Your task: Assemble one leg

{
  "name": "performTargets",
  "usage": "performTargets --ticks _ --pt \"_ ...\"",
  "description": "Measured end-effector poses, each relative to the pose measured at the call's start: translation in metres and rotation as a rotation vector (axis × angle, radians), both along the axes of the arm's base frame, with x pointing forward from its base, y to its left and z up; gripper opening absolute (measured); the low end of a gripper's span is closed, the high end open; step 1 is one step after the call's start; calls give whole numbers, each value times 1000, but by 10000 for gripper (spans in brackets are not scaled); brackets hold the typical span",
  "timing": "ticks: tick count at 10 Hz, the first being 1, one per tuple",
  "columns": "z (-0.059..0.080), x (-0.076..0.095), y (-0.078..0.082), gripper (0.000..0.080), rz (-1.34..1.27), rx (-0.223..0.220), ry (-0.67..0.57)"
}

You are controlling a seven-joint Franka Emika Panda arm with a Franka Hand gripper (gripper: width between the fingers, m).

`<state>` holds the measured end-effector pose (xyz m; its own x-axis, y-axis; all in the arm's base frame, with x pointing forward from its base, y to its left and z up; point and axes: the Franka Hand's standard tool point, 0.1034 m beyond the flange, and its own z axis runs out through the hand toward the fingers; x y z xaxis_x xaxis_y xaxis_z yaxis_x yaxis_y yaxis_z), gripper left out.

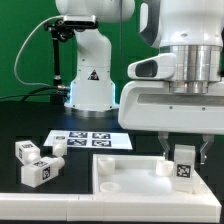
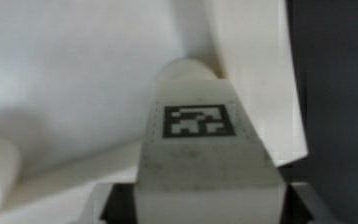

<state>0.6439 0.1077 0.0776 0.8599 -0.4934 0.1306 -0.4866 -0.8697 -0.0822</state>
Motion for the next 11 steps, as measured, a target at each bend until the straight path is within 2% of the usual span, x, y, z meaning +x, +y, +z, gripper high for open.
performTargets --ticks 1,4,7,9,10,11 --pt "0 -1 -1 285 -179 20 6" --pt "-1 -5 -4 285 -805 166 49" --pt "-1 -7 0 285 -977 187 76" --pt "-1 -7 1 536 -931 181 75" --pt "-4 -8 -1 613 -668 137 67" --pt "-6 -7 -2 613 -426 109 68"
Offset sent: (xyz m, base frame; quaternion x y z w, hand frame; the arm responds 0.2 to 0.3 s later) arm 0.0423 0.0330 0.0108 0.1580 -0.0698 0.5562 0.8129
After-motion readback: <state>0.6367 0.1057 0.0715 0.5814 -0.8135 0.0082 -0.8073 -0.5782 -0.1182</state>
